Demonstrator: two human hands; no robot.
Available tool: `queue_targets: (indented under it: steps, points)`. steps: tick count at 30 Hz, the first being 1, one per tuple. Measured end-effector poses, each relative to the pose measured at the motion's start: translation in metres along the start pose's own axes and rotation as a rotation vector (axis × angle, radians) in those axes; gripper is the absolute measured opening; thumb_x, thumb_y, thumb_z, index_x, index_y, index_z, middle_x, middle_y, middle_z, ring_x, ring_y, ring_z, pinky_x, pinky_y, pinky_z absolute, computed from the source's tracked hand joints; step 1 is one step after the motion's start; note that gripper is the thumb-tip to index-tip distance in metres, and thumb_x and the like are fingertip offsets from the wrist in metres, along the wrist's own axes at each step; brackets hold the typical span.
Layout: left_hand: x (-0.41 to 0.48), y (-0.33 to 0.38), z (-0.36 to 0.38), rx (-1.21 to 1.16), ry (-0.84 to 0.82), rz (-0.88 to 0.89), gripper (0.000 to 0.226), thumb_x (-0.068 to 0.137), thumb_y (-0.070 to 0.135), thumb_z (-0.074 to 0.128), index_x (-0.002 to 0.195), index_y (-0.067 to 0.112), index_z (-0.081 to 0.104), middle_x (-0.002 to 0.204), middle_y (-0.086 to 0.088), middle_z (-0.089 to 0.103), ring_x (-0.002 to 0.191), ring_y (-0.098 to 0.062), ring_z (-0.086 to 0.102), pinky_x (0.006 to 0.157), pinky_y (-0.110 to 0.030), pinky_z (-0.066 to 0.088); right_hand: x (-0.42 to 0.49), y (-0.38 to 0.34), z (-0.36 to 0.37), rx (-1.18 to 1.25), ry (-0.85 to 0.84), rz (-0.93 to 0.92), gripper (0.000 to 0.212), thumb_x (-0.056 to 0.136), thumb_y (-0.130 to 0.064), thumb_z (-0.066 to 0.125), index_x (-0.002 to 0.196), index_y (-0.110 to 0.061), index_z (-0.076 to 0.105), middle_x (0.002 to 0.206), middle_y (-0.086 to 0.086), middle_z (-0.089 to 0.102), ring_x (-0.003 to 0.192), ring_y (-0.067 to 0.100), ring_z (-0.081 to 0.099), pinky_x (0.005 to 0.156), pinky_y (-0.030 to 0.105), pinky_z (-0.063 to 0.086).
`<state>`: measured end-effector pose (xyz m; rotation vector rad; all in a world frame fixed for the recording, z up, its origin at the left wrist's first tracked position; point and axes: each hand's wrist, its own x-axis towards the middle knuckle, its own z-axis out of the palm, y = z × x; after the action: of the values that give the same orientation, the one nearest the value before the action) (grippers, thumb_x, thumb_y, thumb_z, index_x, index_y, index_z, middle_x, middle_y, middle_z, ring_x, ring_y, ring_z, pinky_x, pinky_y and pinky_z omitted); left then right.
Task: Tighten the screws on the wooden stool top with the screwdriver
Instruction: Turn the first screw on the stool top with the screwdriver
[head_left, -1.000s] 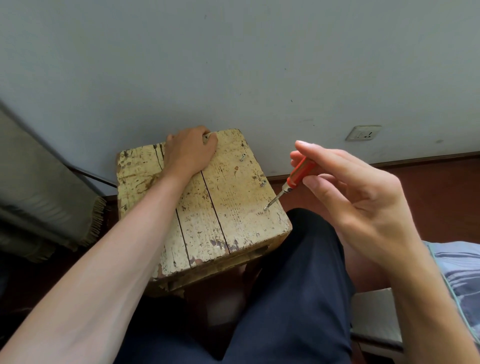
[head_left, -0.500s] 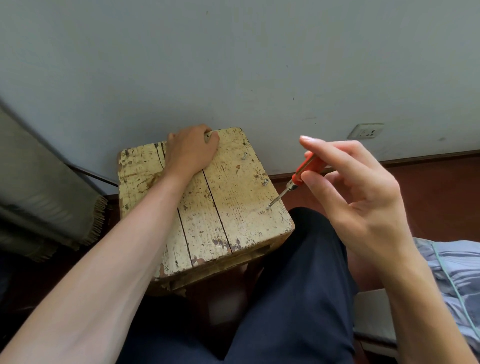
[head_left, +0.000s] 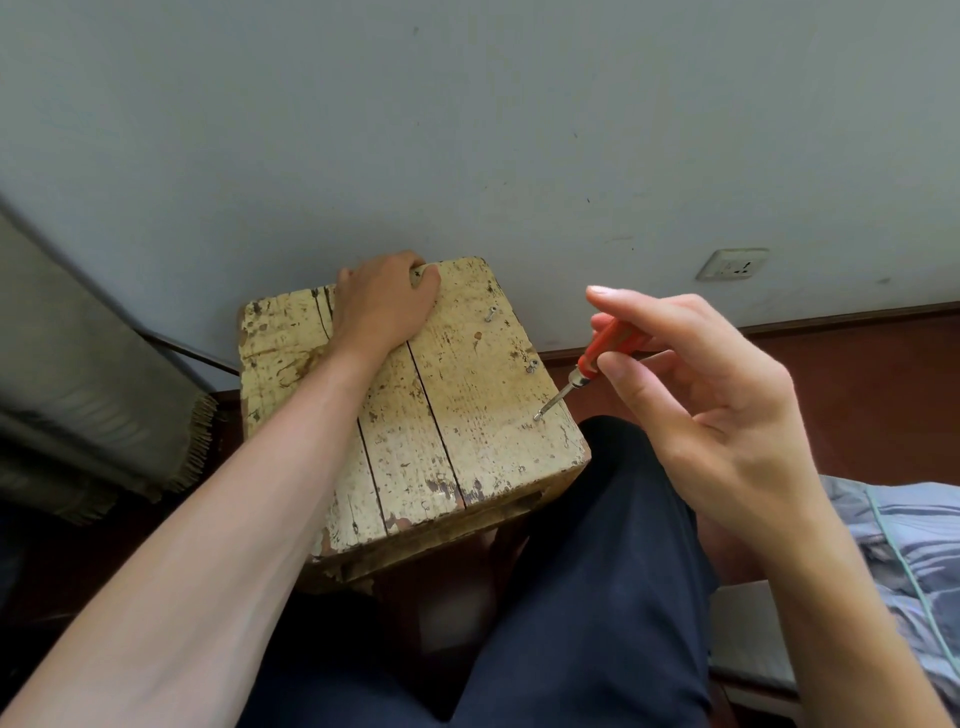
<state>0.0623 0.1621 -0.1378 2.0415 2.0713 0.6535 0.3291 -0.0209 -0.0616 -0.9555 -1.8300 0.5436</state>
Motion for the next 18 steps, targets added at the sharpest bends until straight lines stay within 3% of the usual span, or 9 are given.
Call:
queue_targets:
  steps: [12,14,18]
  points:
    - [0.001,-0.001,0.001,0.001,0.000,0.003,0.046,0.100,0.051,0.036,0.117,0.024,0.068,0.110,0.002,0.071,0.103,-0.026,0.062,0.100,-0.045,0.036,0.001,0.001,0.005,-0.147,0.107,-0.013,0.041,0.102,-0.010,0.073,0.140,-0.026,0.067,0.108,0.002,0.066,0.093,0.025,0.071,0.078,0.039,0.058]
    - [0.001,-0.002,0.001,0.005,0.003,0.006,0.047,0.100,0.051,0.036,0.118,0.023,0.068,0.111,0.001,0.071,0.103,-0.026,0.062,0.100,-0.045,0.036,0.001,0.001,0.000,-0.123,0.053,-0.014,0.044,0.104,-0.008,0.069,0.145,-0.023,0.064,0.119,0.001,0.066,0.099,0.023,0.073,0.081,0.033,0.058]
    - [0.001,-0.002,0.001,0.007,-0.003,0.008,0.046,0.100,0.051,0.035,0.119,0.023,0.067,0.112,0.001,0.071,0.104,-0.026,0.062,0.100,-0.045,0.036,0.001,0.001,-0.011,-0.086,-0.061,-0.017,0.055,0.104,0.001,0.058,0.155,-0.019,0.055,0.151,-0.006,0.058,0.130,0.021,0.067,0.100,0.027,0.055]
